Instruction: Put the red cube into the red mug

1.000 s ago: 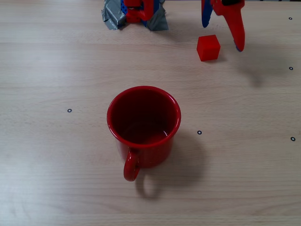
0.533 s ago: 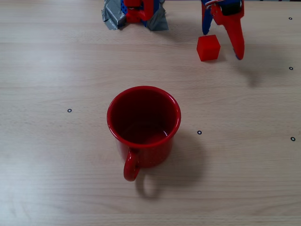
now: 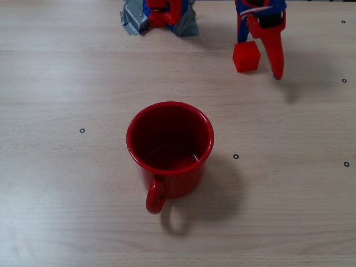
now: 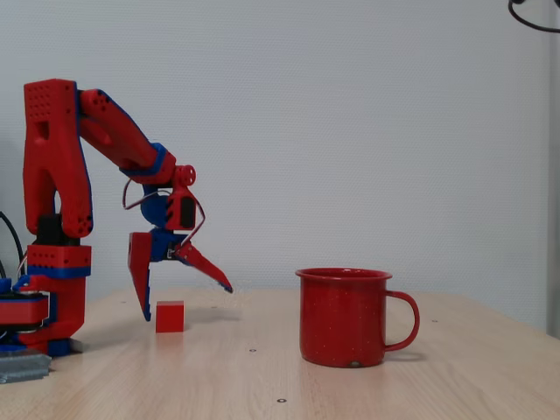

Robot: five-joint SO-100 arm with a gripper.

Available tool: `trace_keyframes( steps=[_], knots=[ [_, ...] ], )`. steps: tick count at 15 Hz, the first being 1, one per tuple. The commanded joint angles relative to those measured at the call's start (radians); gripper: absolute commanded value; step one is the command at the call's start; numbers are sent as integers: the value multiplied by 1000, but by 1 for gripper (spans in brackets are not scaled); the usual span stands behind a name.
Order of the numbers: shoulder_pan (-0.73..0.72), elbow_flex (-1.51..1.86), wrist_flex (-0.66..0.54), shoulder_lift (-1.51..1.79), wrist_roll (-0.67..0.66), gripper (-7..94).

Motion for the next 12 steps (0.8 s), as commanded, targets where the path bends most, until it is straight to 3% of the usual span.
trace_keyframes(
  steps=[1,6,10,12],
  knots=[
    [17,3,-14,40,31,55],
    [40,31,-67,31,31,44],
    [60,38,-91,21,35,27],
    [72,40,-94,20,32,24]
  ],
)
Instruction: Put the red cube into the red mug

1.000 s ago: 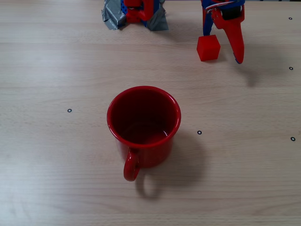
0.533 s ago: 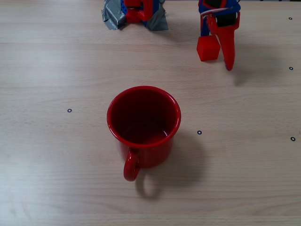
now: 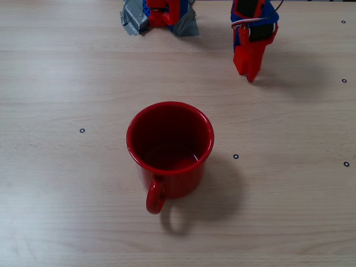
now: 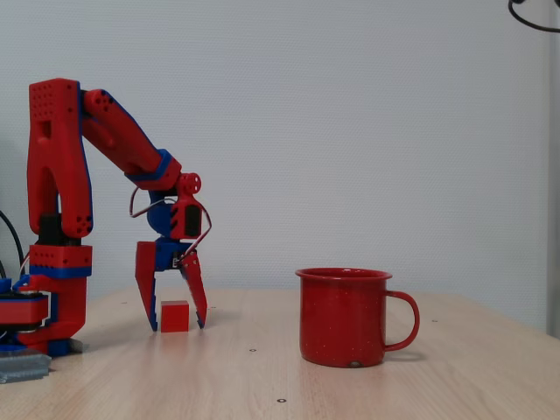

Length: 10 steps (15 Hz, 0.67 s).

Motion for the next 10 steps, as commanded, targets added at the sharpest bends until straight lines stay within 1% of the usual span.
trace_keyframes(
  steps=[1,3,4,5,6,9,10],
  knots=[
    [11,-17,-2,44,12,23],
    [17,-15,-2,49,11,21],
    [17,-15,-5,51,9,16],
    [17,-15,-5,52,8,7],
    [17,-15,-5,52,6,0],
    [28,-15,-2,71,-17,0],
    [31,-18,21,89,-34,0]
  ],
)
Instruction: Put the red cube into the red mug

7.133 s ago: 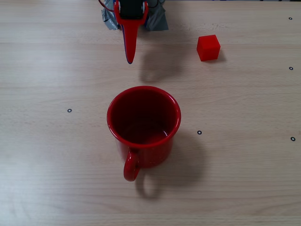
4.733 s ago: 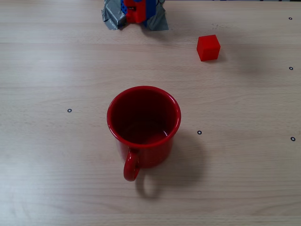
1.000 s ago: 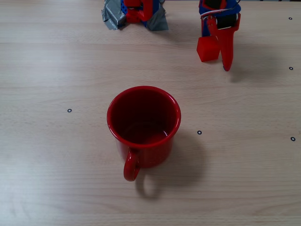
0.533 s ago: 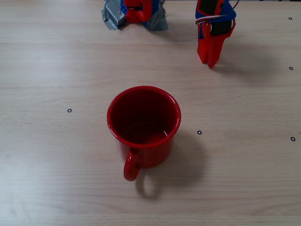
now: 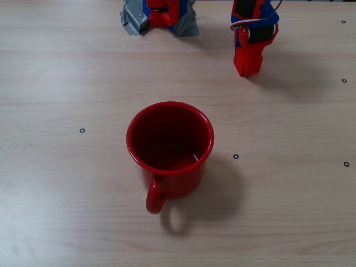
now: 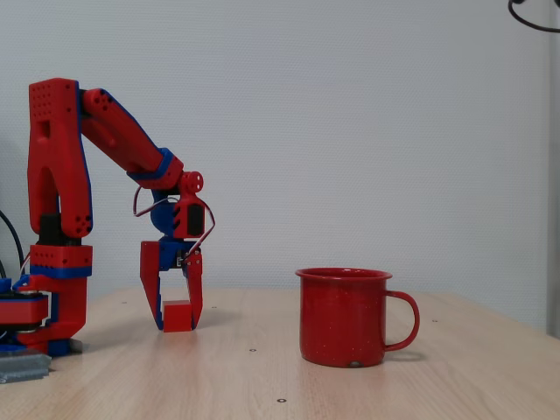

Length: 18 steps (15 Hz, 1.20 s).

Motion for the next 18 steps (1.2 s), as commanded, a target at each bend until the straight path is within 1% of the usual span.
trace_keyframes(
  steps=[1,4,5,8,10,11,13,16,18],
  knots=[
    [11,-55,101,89,-44,0],
    [72,-270,457,87,-175,0],
    [103,-334,541,92,-195,0],
    [199,-548,704,135,-196,0],
    [258,-755,811,137,-249,0],
    [278,-839,834,138,-324,0],
    [342,-992,834,146,-453,0],
    [430,-1216,833,129,-581,0],
    [509,-1285,795,110,-672,0]
  ],
)
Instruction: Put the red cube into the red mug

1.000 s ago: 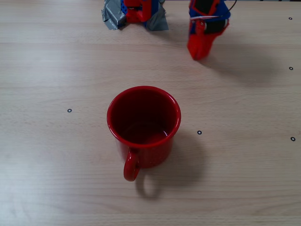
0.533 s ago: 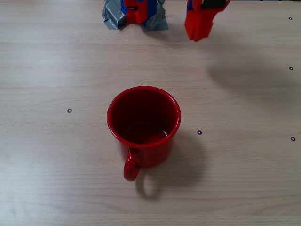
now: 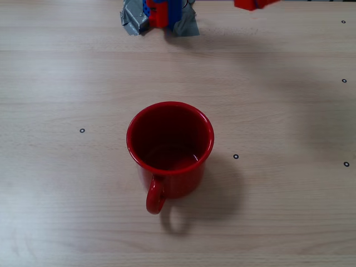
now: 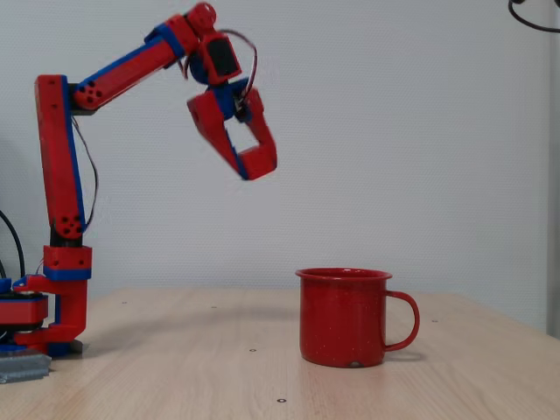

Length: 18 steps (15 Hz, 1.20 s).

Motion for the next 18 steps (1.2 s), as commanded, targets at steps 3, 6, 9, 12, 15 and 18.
trace_keyframes(
  steps=[3,6,9,12,15,18],
  knots=[
    [147,-103,-83,31,-150,0],
    [230,-112,-204,-29,-216,0],
    [268,-112,-276,-130,-235,0],
    [299,-94,-360,-230,-221,0],
    [319,-31,-431,-298,-137,0],
    [341,87,-508,-325,-95,0]
  ],
)
